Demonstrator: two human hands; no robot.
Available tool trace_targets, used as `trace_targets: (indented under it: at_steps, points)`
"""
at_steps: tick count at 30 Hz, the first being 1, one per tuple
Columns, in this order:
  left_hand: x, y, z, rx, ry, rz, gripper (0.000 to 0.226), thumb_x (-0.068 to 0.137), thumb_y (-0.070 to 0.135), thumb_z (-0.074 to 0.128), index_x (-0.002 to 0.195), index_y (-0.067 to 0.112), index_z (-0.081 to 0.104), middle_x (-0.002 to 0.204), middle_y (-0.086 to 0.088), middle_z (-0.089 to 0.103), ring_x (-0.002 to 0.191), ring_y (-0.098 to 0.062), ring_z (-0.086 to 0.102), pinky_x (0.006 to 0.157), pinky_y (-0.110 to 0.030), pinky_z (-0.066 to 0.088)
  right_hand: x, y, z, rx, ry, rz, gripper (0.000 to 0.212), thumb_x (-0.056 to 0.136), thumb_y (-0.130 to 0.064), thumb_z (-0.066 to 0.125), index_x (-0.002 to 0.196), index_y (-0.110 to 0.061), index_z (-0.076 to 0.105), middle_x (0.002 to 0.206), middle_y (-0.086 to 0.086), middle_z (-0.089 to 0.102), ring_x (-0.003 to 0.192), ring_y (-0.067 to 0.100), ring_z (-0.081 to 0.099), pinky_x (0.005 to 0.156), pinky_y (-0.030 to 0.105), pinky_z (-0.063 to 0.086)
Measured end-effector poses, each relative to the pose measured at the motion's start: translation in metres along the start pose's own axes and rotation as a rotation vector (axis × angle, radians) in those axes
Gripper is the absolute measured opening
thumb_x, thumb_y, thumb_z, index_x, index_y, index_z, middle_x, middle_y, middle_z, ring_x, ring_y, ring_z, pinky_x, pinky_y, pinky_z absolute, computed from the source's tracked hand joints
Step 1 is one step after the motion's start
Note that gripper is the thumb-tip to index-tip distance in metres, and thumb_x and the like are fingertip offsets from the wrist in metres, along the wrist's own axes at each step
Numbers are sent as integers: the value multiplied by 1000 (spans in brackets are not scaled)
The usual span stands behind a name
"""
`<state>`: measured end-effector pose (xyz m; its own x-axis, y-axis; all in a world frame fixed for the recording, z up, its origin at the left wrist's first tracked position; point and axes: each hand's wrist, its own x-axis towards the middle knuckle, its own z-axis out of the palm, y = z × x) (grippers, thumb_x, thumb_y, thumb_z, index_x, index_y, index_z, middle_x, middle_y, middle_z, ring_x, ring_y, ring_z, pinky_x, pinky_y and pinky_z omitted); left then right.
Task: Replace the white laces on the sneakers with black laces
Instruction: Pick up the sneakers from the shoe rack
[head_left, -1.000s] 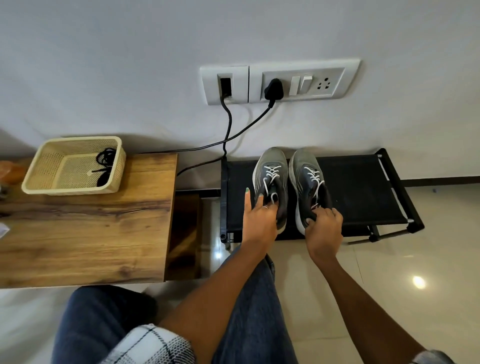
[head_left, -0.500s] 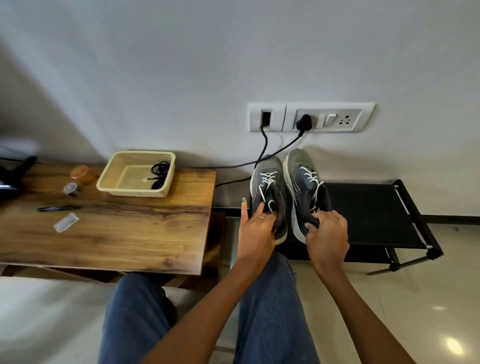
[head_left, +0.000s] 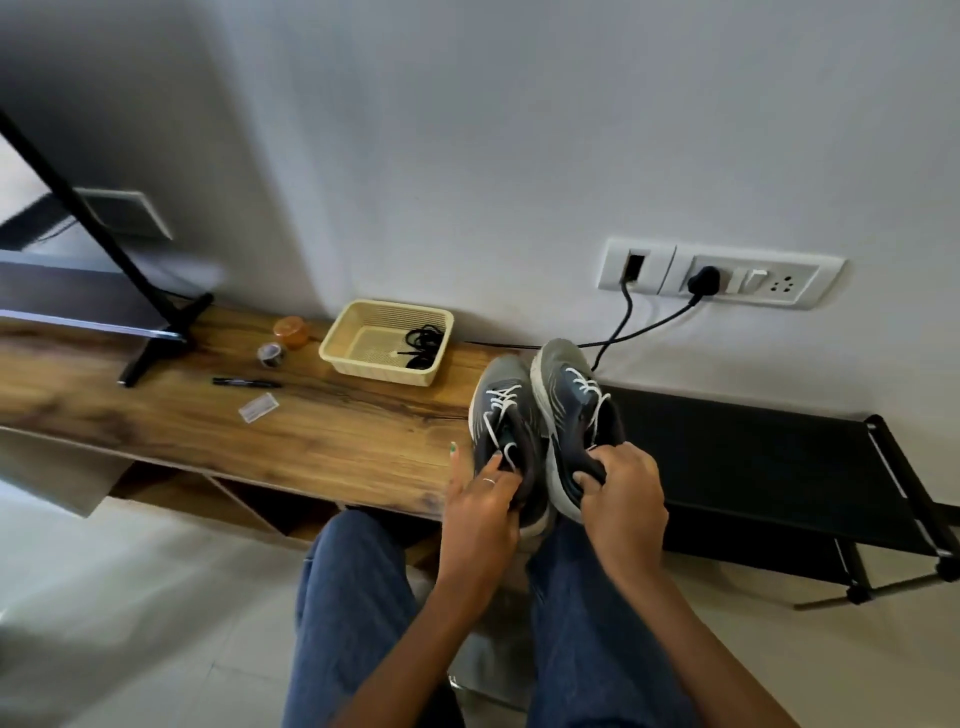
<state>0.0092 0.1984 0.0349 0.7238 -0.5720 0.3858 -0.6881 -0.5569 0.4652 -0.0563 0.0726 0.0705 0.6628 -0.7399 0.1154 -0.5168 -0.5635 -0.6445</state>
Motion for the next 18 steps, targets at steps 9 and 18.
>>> trace_targets:
  at_steps: [9,18]
  points:
    - [-39,-46,-40,0,77,-215,32,65,-10,69,84,17,68,90,4,71,95,-12,64,121,-31,-6,-26,-40,43,19,-109,-196,15,83,-5,68,96,-12,69,115,3,62,131,21,42,82,35,47]
    - [-57,-84,-46,56,162,-390,40,62,-15,66,92,11,71,100,-7,73,99,-23,68,121,-35,-3,-49,-45,78,-56,-176,-471,23,69,2,79,83,-14,69,87,-3,67,120,29,56,79,31,53]
